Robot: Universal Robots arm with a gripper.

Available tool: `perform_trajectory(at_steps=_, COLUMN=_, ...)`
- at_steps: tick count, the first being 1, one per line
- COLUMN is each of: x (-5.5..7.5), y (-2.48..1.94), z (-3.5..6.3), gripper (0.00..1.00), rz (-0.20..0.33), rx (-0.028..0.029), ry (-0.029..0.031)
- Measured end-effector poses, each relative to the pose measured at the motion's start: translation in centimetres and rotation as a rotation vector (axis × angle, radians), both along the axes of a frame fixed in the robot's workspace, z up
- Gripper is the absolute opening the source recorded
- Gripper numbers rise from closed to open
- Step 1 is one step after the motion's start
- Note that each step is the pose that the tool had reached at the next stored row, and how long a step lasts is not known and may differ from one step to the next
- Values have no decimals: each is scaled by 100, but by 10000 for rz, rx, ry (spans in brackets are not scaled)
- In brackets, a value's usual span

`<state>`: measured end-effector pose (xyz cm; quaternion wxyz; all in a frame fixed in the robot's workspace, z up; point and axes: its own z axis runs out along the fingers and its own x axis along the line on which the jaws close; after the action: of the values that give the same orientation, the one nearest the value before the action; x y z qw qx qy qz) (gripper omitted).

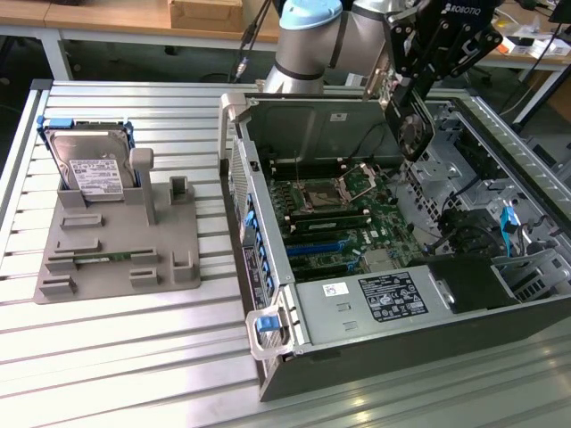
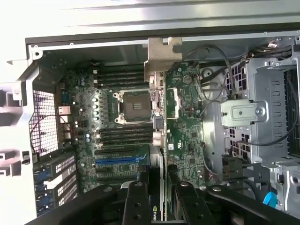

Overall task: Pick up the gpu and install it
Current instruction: 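Pick up the gpu and move the gpu toward the slot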

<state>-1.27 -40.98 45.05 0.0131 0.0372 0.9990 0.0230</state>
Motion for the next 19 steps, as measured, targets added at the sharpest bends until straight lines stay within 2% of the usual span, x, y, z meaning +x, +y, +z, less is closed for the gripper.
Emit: perform_trajectory(at_steps=19, x=40, y=-177, z=-3, gripper=26, rz=24, rx=1, ry=-1)
